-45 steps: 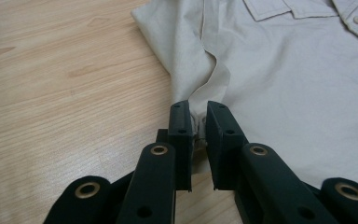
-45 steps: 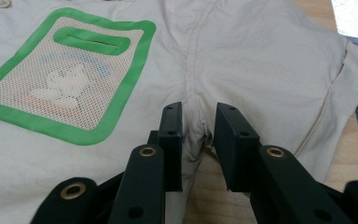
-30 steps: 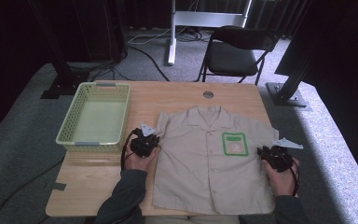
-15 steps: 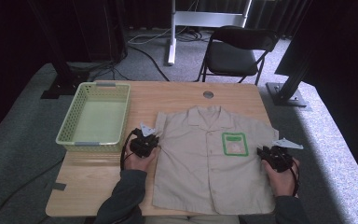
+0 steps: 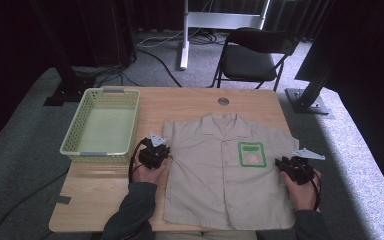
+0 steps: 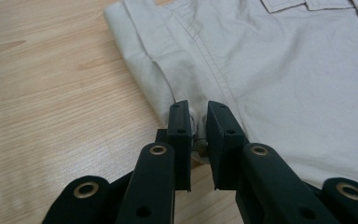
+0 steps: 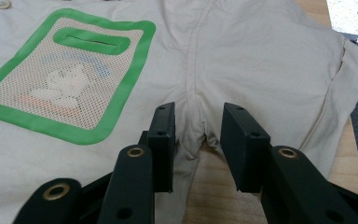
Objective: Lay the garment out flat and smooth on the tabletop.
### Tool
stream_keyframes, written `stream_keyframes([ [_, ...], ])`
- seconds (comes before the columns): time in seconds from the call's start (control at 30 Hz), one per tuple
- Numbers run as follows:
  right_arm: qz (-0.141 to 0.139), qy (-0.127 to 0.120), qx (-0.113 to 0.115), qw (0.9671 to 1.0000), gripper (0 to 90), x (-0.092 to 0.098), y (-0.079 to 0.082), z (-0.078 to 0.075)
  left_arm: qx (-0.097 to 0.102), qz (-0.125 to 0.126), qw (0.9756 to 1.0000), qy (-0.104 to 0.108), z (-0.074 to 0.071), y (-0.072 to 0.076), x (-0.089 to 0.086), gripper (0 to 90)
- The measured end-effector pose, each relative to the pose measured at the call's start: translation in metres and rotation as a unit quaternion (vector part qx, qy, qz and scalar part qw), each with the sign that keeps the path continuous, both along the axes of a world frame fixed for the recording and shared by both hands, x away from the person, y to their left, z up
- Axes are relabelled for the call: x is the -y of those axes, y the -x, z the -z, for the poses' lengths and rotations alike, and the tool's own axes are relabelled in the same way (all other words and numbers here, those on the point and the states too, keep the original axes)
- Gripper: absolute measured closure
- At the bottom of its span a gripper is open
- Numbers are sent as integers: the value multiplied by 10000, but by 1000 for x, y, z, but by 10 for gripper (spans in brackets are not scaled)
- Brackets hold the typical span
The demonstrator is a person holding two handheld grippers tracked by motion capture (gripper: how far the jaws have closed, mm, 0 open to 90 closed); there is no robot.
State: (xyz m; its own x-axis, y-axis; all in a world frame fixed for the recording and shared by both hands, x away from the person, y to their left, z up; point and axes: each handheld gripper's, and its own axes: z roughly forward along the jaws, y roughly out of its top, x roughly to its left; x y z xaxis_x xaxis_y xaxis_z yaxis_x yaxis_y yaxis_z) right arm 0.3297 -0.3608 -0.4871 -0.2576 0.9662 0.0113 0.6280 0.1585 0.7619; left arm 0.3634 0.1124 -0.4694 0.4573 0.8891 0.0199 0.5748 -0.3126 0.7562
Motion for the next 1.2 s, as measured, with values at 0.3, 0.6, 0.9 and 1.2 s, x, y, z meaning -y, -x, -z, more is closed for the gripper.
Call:
stream_keyframes([
  [0.3,-9,-8,-6,10000,636,0,0,0,4,-17,10000,-3,0,0,-1,809],
  [0.6,-20,-12,-5,10000,630,0,1,0,0,-81,10000,28,0,0,-4,806],
  [0.9,-30,-11,-5,10000,624,0,1,0,-20,-112,9999,45,0,0,-5,804],
  [1.2,-33,-24,-14,10000,618,-1,2,0,-56,-164,9998,61,0,-1,-7,798],
])
